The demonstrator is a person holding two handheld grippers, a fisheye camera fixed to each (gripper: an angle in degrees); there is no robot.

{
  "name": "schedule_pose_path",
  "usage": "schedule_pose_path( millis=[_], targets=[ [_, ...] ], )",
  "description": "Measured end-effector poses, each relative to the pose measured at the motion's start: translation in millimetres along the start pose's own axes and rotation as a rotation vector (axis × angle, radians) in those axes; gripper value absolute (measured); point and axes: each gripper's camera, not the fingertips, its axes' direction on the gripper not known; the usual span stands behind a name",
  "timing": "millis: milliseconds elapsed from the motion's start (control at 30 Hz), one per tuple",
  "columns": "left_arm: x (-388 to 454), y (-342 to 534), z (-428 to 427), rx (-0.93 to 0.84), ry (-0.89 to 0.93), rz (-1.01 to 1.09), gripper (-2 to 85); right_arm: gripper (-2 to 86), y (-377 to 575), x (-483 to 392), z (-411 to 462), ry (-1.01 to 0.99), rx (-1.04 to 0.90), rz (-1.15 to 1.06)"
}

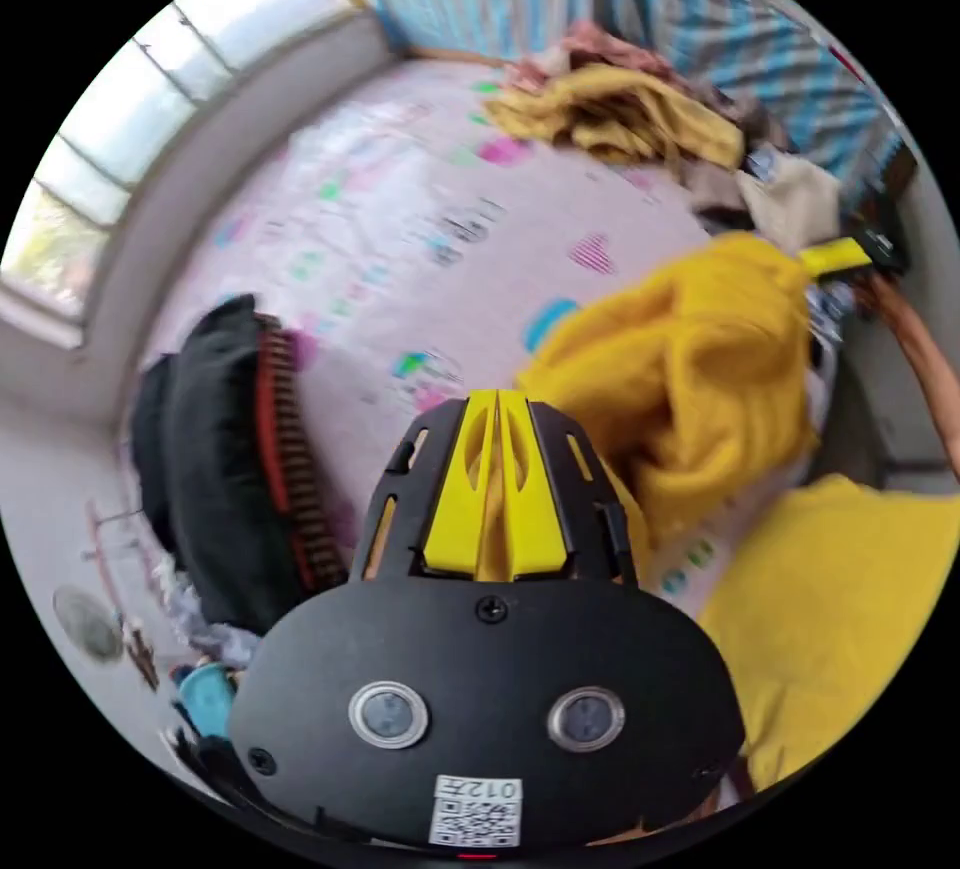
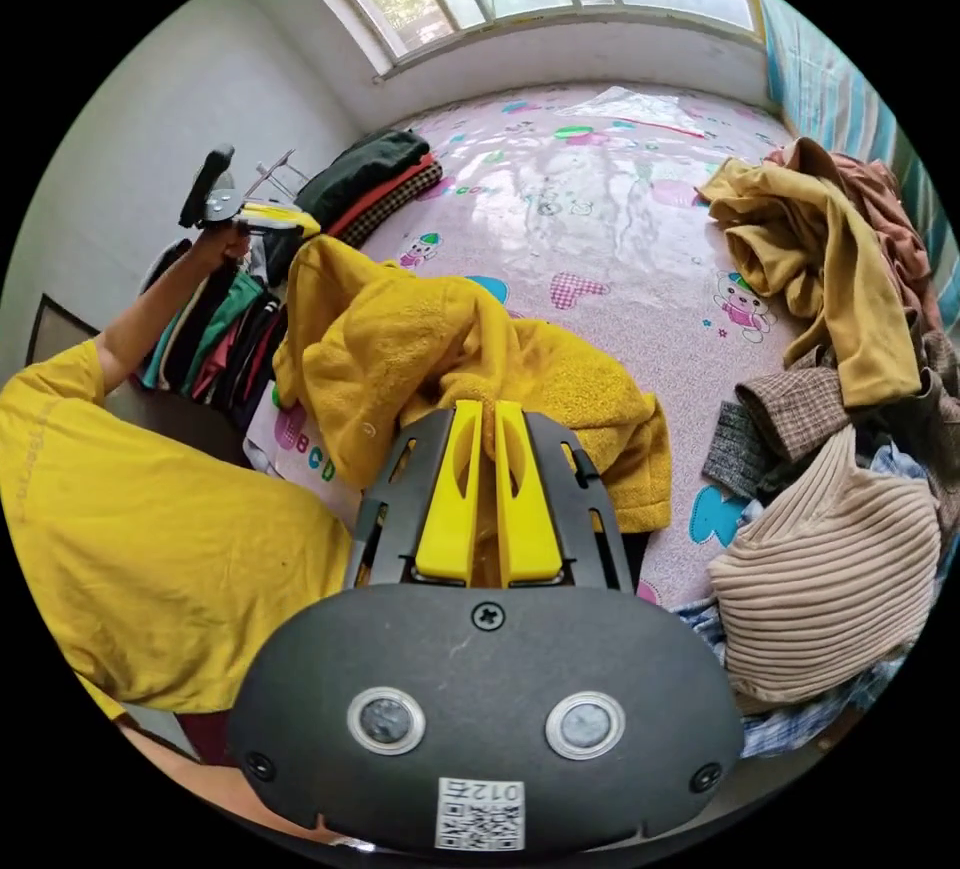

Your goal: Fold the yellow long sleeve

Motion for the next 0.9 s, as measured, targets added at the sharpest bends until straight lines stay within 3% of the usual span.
schedule_pose_path(
  millis=[33,67,133,167,233,333,467,600,667,767,900],
  targets=[
    [-13.5,-7.2,-8.9,0.031,-0.181,-0.074,0.0,3.0,-3.5,6.3,-2.0,-0.011,0.02,0.04],
    [-27.2,-12.9,-9.2,0.009,-0.245,-0.151,0.0,3.0,-5.7,16.5,-0.5,-0.021,0.031,0.098],
    [-38.4,-14.7,-4.6,-0.024,-0.134,-0.195,0.0,3.0,-5.8,30.4,7.1,-0.046,0.038,0.174],
    [-31.7,-10.2,-4.1,0.017,-0.032,-0.146,0.1,3.0,-5.2,33.1,14.7,-0.053,0.03,0.19],
    [-3.5,-0.4,4.0,0.04,0.001,0.01,0.2,3.0,-4.1,28.5,27.5,-0.04,0.005,0.176],
    [61.7,19.2,34.9,-0.026,-0.174,0.284,0.9,2.9,-1.3,25.5,39.9,-0.063,0.004,0.176],
    [123.7,45.1,54.6,0.121,-0.429,0.534,2.8,2.8,-3.0,38.4,42.8,-0.092,0.011,0.222],
    [101.0,21.2,71.0,0.059,-0.197,0.448,5.4,2.6,-8.4,38.1,47.7,-0.086,-0.003,0.211],
    [82.3,4.5,86.6,-0.021,0.039,0.456,7.0,2.6,-10.1,38.4,50.3,-0.094,-0.002,0.212],
    [68.3,-7.7,108.4,-0.09,0.142,0.487,8.4,2.6,-8.7,42.6,54.3,-0.109,0.007,0.232],
    [65.1,-14.4,131.1,-0.144,0.145,0.564,9.3,2.6,-6.1,48.2,61.7,-0.127,0.016,0.261]
  ],
)
